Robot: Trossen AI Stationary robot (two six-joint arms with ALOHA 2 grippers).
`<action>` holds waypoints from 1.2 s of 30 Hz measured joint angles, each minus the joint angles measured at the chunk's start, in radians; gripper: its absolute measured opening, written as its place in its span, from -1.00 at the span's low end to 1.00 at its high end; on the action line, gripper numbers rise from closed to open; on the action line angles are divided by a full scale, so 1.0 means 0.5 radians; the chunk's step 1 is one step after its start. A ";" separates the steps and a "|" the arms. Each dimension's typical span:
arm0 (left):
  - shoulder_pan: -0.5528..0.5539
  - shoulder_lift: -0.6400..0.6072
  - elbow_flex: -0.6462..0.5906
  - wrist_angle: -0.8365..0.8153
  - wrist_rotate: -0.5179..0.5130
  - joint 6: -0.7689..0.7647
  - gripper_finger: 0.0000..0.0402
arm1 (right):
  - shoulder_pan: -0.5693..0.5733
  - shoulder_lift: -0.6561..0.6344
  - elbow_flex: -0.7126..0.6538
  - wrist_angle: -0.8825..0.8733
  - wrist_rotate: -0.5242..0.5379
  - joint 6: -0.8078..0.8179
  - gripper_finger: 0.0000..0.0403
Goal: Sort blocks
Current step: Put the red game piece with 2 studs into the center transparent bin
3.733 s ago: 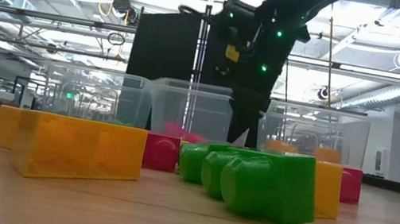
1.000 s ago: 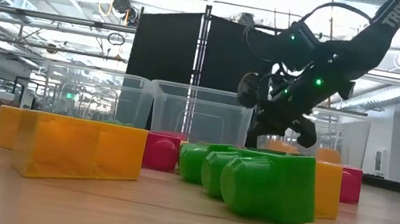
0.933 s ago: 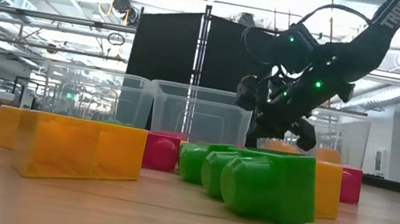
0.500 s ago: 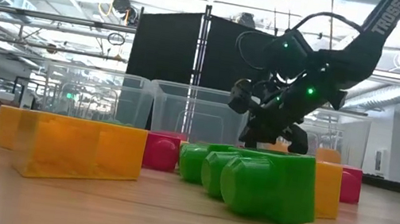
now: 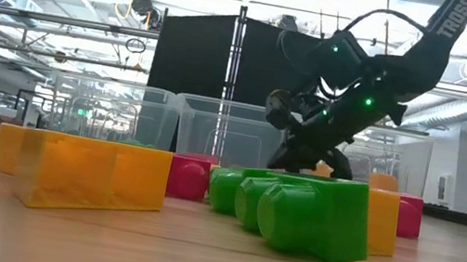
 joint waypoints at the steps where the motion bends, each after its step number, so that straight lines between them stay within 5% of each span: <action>1: -0.001 0.001 0.000 0.000 0.000 0.000 -1.00 | 0.023 0.001 -0.001 0.027 -0.047 -0.003 -1.00; 7: 0.000 0.000 0.000 -0.001 0.001 0.001 -1.00 | 0.192 0.003 0.082 0.105 -0.359 -0.070 -1.00; 14: 0.000 0.001 0.000 -0.001 0.001 0.002 -1.00 | 0.288 0.000 0.504 -0.089 -0.669 -0.506 -1.00; 17: -0.001 0.001 0.000 -0.001 0.001 0.002 -1.00 | 0.254 -0.001 0.825 -0.508 -0.869 -1.015 -0.99; 21: 0.000 0.001 0.000 -0.001 0.003 0.059 -1.00 | 0.195 0.044 1.381 -1.464 -0.862 -1.753 -0.89; 27: 0.000 0.000 0.000 0.000 0.011 0.089 -1.00 | 0.072 0.247 1.942 -2.489 -0.858 -2.396 -0.39; 36: 0.000 0.000 0.000 0.000 0.032 0.086 -1.00 | 0.063 0.475 2.069 -2.637 -0.844 -2.705 0.50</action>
